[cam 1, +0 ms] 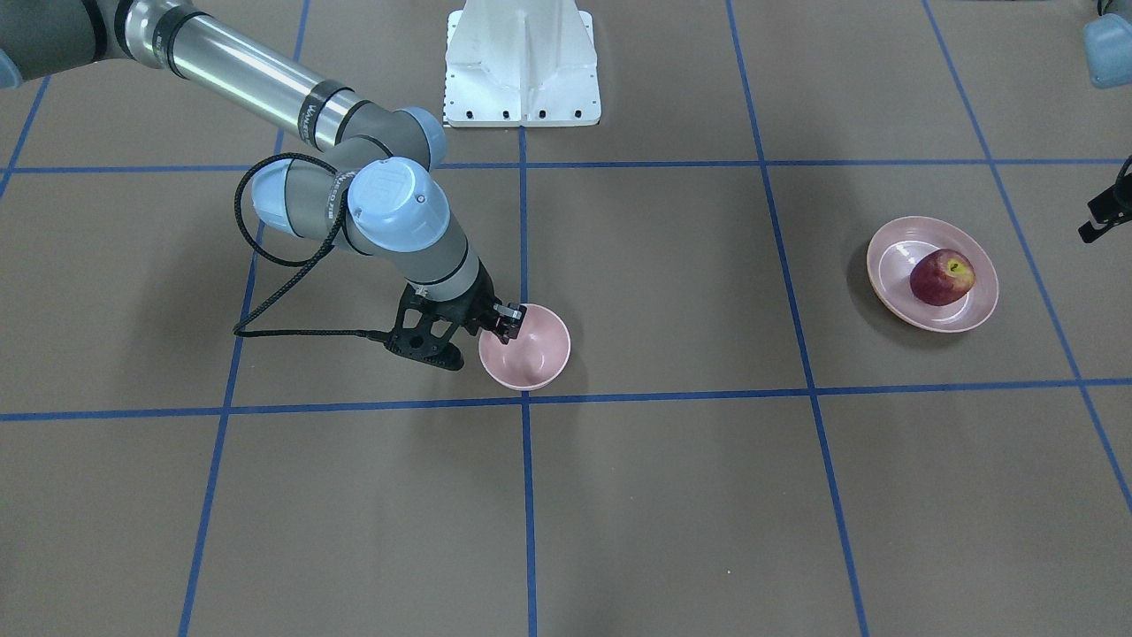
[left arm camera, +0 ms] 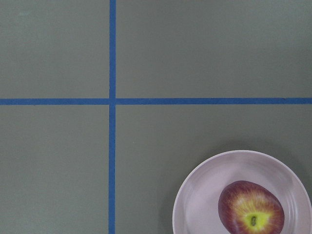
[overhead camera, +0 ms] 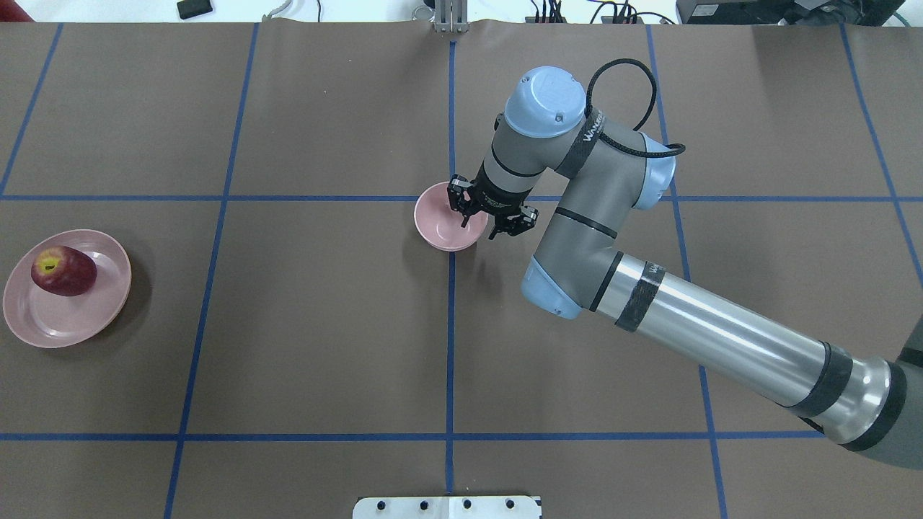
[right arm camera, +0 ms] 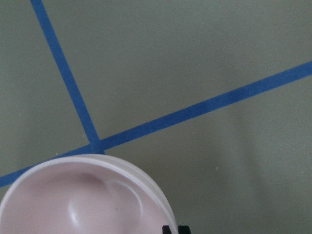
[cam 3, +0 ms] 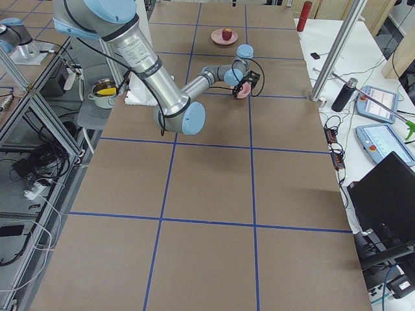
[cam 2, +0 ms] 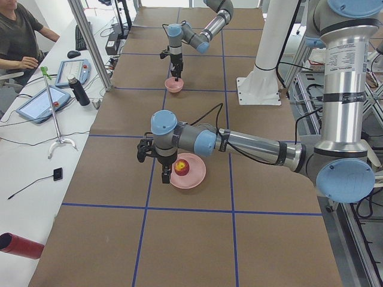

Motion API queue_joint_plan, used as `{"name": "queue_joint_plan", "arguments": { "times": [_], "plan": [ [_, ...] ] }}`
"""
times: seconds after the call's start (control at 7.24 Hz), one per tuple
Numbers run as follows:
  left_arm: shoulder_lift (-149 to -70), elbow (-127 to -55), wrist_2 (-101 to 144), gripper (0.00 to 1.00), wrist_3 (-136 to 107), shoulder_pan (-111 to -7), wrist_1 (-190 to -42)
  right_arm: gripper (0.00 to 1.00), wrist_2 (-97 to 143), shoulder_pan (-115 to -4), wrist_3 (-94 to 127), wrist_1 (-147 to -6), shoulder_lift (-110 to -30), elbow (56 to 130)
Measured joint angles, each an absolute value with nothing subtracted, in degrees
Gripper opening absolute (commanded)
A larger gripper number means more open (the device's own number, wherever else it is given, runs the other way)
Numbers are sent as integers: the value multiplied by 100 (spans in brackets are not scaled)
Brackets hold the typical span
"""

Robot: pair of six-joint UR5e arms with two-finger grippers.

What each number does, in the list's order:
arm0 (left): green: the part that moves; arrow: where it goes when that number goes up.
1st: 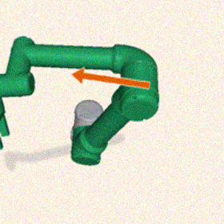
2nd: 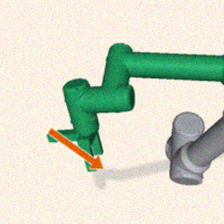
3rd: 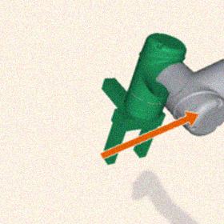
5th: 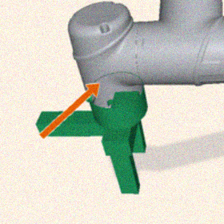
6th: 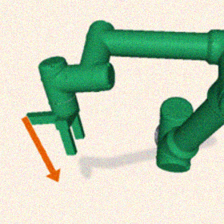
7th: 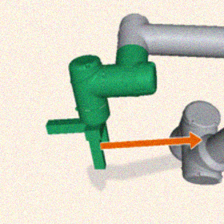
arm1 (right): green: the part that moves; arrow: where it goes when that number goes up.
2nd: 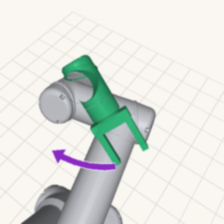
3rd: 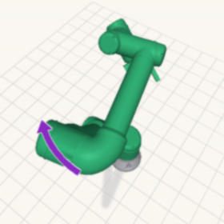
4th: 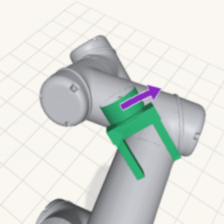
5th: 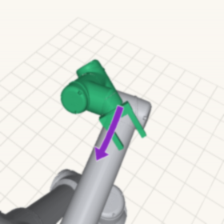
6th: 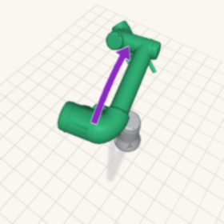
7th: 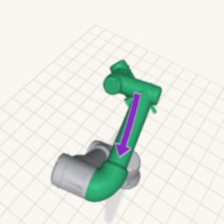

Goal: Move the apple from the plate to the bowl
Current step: 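Release the pink bowl at the center and withdraw the right gripper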

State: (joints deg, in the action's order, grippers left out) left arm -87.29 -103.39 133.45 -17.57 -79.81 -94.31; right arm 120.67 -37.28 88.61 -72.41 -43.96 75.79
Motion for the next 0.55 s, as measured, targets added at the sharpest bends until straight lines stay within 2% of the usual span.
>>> {"name": "queue_joint_plan", "arguments": {
  "times": [0.28,0.55],
  "plan": [
    [-8602,-10403,13346,98,-1878,-7879,-9546,100,12144,-3877,8908,-7301,-4649,8174],
    [-8380,-10544,13186,98,-3066,-7143,-10267,100,12343,-4226,8780,-7317,-5623,9189]
  ]
}}
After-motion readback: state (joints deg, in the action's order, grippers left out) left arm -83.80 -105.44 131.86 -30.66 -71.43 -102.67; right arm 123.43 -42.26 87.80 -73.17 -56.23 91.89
